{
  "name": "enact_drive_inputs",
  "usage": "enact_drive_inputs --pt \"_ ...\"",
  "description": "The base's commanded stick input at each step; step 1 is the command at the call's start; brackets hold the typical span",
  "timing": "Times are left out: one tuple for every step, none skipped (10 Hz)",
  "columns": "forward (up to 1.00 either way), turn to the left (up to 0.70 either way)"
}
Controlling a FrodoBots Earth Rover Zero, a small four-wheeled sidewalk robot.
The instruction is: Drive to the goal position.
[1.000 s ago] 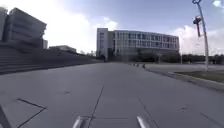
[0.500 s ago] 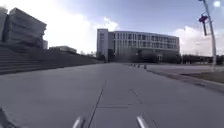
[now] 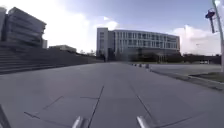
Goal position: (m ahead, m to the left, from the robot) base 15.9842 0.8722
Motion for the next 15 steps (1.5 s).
enact_drive_inputs --pt "1.00 0.00" --pt "1.00 0.00" --pt "1.00 0.00" --pt "1.00 0.00" --pt "1.00 0.00" --pt "1.00 0.00" --pt "1.00 0.00" --pt "1.00 0.00" --pt "1.00 0.00" --pt "1.00 0.00" --pt "1.00 0.00" --pt "1.00 0.00" --pt "1.00 0.00" --pt "1.00 0.00" --pt "1.00 0.00"
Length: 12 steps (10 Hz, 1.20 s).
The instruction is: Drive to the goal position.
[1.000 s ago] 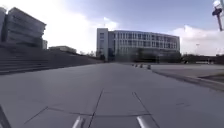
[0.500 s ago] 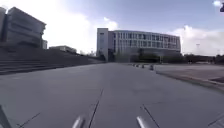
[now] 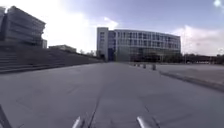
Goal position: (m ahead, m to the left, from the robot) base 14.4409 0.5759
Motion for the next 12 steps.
enact_drive_inputs --pt "1.00 0.00" --pt "1.00 0.00" --pt "1.00 0.00" --pt "1.00 0.00" --pt "1.00 0.00" --pt "1.00 0.00" --pt "1.00 0.00" --pt "1.00 0.00" --pt "1.00 0.00" --pt "1.00 0.00" --pt "1.00 0.00" --pt "1.00 0.00"
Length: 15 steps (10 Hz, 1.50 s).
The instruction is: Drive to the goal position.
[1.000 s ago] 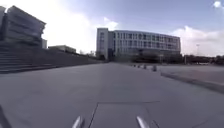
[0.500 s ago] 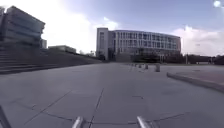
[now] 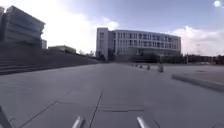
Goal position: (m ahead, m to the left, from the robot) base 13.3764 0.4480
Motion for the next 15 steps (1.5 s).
enact_drive_inputs --pt "1.00 0.00" --pt "1.00 0.00" --pt "1.00 0.00" --pt "1.00 0.00" --pt "1.00 0.00" --pt "1.00 0.00" --pt "1.00 0.00" --pt "1.00 0.00" --pt "1.00 0.00" --pt "0.00 0.00" --pt "0.00 0.00" --pt "0.37 0.00" --pt "1.00 0.00" --pt "1.00 0.00" --pt "1.00 0.00"
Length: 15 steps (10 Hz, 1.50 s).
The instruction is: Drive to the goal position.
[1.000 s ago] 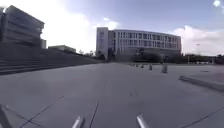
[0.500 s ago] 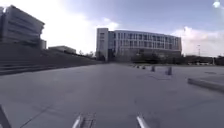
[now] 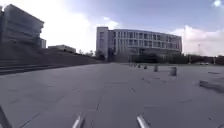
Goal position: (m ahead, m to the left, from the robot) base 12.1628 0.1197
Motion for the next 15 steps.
enact_drive_inputs --pt "1.00 0.00" --pt "1.00 0.07" --pt "1.00 0.26" --pt "1.00 0.27" --pt "1.00 0.02" --pt "1.00 0.00" --pt "1.00 0.00" --pt "1.00 0.00" --pt "0.35 0.00" --pt "0.00 0.00" --pt "0.94 0.00" --pt "1.00 0.00" --pt "1.00 0.00" --pt "1.00 0.00" --pt "1.00 0.00"
